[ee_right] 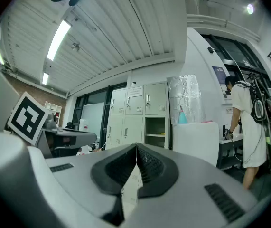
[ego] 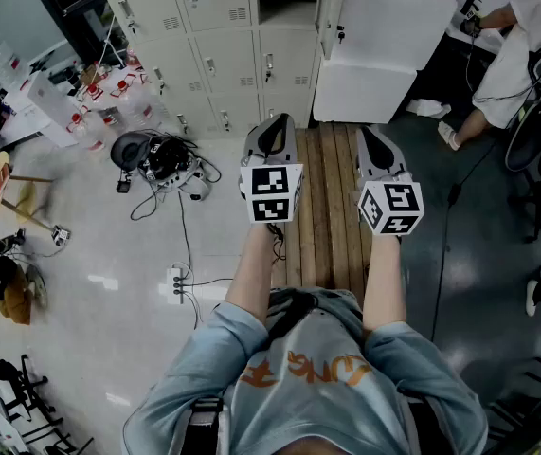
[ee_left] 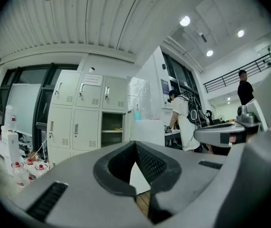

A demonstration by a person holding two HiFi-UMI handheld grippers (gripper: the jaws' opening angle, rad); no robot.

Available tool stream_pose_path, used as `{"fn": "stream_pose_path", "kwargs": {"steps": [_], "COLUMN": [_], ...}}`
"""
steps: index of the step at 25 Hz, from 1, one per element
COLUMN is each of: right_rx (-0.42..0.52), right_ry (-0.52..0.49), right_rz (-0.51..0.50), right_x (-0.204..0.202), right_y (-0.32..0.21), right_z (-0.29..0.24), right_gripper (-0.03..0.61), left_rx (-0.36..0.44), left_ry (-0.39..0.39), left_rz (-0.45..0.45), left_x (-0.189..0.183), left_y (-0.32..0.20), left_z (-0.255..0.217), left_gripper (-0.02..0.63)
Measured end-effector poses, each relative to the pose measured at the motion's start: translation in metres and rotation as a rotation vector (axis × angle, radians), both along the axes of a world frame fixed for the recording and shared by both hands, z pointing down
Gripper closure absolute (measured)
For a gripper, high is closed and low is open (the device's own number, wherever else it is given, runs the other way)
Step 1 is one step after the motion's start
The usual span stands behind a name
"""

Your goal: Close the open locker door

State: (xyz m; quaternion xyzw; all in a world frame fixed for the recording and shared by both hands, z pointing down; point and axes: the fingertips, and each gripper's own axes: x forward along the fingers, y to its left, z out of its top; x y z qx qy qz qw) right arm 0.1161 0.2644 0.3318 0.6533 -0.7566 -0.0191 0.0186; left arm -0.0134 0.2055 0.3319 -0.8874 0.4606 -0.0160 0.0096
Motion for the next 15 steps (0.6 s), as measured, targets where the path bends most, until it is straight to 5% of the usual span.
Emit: {"fn": "stream_pose_path", "kwargs": {"steps": [15], "right_rx": [-0.018], "right_ry": [-0.109], "right_rz": [-0.010], "right_x": [-0.019], "right_y": [-0.021], "right_z": [0.016], "right_gripper": [0.550], "left_rx": [-0.081], "left_ry": [0.023], "left_rz": [-0.064], "left_x": [-0.052], "left_y": [-0.022], "left_z": [0.034], "left_gripper": [0.592]}}
